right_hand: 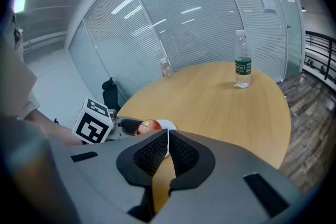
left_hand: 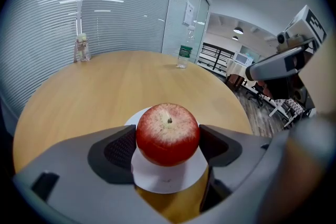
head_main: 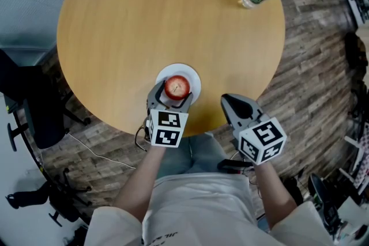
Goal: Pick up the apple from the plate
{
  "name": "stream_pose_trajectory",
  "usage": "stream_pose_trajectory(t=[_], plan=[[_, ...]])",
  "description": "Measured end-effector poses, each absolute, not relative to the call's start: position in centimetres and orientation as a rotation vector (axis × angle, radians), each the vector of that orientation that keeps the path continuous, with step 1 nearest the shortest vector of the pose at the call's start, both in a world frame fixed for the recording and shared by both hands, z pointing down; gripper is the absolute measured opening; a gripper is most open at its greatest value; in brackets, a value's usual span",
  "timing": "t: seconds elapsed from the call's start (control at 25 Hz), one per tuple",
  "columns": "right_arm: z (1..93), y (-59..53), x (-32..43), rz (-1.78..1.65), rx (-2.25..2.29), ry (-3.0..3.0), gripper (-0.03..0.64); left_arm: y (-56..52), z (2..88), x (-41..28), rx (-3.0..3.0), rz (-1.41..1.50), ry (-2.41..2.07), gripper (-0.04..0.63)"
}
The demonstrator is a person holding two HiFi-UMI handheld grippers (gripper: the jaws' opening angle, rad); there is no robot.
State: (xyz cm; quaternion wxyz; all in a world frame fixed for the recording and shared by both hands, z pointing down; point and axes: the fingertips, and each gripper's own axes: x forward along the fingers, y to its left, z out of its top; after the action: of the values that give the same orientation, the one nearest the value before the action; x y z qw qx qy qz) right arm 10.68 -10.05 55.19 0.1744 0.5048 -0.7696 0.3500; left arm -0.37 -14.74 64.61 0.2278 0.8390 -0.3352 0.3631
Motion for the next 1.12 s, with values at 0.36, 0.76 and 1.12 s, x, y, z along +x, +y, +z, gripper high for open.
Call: stream_pose_trajectory(t=[0.36, 0.76, 1.12], plan=[[54.9, -10.2, 10.6, 0.982, 1.429, -2.190, 0.032, -14.6, 64.2, -0.4, 2.319, 0.994, -0.934, 0.374], [52.5, -10.4, 10.2, 0.922, 1.436, -2.240, 0.032, -14.2, 61.1, -1.1, 2.353, 0.959, -0.966, 0.374], [49.3, -10.1, 10.1, 0.834, 1.468, -2.290, 0.032, -11.2, 56.7, -1.9, 2.427, 0.921, -0.931, 0.374]])
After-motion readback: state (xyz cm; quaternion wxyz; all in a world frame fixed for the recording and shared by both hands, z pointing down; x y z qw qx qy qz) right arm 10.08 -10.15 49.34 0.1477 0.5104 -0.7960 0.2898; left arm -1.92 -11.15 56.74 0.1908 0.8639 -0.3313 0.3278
